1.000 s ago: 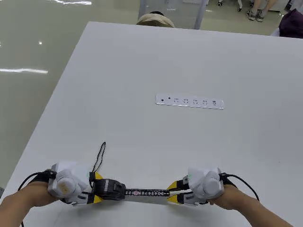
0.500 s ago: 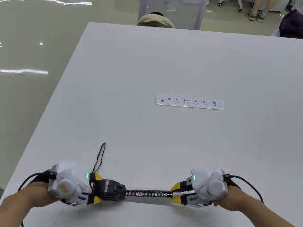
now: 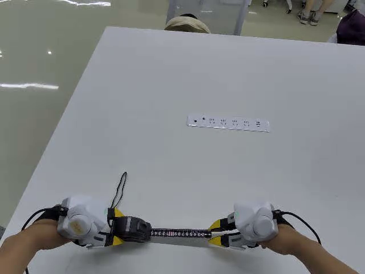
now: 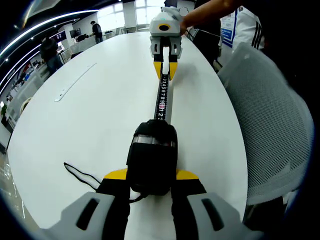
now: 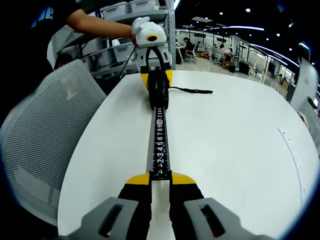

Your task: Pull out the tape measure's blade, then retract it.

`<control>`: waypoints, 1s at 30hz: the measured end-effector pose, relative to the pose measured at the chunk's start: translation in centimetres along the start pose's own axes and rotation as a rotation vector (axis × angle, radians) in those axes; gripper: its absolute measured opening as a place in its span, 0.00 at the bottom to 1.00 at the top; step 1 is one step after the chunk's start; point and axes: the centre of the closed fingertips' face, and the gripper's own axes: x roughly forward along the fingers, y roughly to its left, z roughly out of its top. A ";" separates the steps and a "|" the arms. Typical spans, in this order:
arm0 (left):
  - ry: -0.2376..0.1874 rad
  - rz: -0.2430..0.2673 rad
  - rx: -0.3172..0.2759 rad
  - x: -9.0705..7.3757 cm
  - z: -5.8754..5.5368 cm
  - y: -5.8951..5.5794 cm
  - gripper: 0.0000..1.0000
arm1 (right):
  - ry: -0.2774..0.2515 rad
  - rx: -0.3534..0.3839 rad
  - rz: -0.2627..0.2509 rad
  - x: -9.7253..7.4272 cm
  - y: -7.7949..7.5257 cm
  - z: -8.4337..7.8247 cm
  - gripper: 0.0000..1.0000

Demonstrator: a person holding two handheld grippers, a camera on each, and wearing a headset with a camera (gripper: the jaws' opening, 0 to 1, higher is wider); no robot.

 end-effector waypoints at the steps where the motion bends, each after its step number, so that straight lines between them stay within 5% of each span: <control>1: 0.000 0.000 0.000 0.0 0.0 0.0 0.27 | 0.000 0.000 0.000 0.0 0.0 0.0 0.10; 30: 0.004 -0.001 -0.001 0.0 0.0 -0.1 0.27 | 0.005 0.013 -0.001 -1.1 0.0 -1.3 0.10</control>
